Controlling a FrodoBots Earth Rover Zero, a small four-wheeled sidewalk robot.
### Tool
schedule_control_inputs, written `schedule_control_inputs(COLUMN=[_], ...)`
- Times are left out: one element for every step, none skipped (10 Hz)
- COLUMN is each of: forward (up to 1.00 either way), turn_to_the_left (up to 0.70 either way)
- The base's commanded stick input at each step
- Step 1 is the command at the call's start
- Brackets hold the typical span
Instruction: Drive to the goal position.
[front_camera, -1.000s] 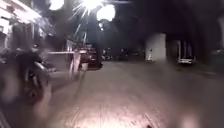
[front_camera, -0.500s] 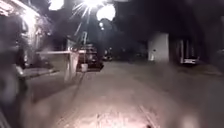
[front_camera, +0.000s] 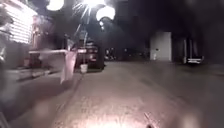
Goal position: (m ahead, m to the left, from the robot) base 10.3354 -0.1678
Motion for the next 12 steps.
schedule_control_inputs(forward=[0.7, 0.7, 0.7, 0.7, 0.7, 0.7, 0.7, 0.7, 0.7, 0.7, 0.7, 0.7], turn_to_the_left=[-0.31, -0.26, -0.06, 0.0, 0.0, 0.0, 0.0, 0.0, 0.0, 0.0, 0.0, 0.0])
